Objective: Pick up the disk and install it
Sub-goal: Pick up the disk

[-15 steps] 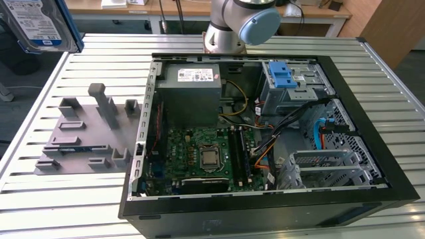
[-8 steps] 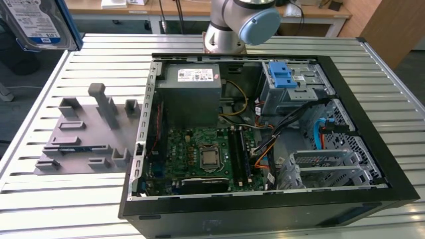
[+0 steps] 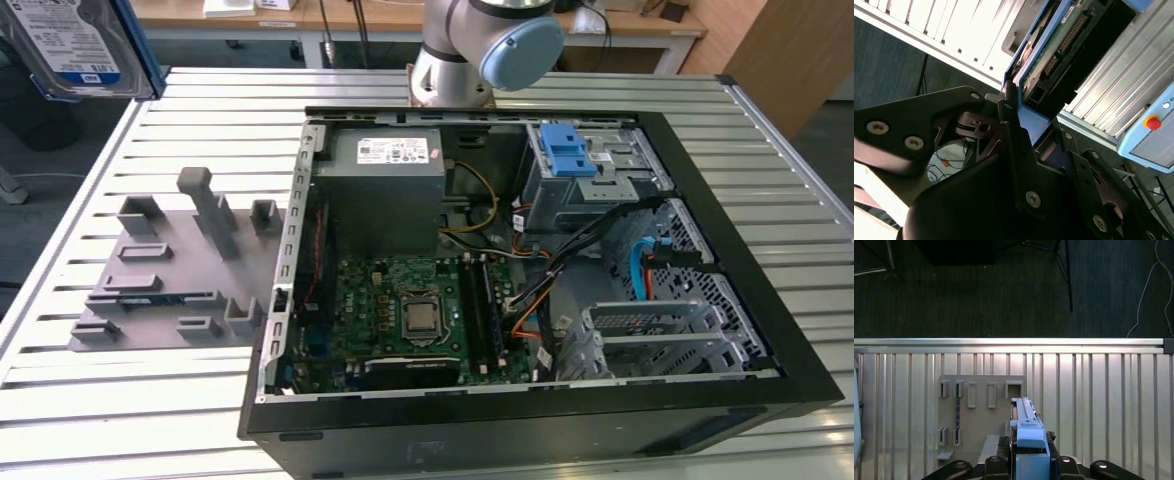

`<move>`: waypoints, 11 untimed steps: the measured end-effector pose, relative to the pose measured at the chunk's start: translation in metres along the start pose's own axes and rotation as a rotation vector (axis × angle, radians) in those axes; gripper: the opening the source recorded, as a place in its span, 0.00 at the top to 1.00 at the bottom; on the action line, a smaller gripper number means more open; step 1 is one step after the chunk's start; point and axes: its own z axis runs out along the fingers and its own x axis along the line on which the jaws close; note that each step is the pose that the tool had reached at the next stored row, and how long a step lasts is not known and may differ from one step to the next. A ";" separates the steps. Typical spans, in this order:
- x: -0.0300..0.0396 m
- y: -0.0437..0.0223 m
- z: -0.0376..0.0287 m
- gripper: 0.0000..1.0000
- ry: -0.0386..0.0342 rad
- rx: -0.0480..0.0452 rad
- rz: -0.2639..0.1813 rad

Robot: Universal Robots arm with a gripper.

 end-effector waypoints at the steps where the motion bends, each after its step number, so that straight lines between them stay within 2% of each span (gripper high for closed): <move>1: 0.0001 0.0000 -0.0001 0.64 0.0000 -0.0001 0.000; 7: 0.0052 -0.0009 -0.0001 0.64 0.0000 0.0000 0.000; 11: 0.0068 -0.0078 -0.0002 0.64 -0.0001 0.0000 0.000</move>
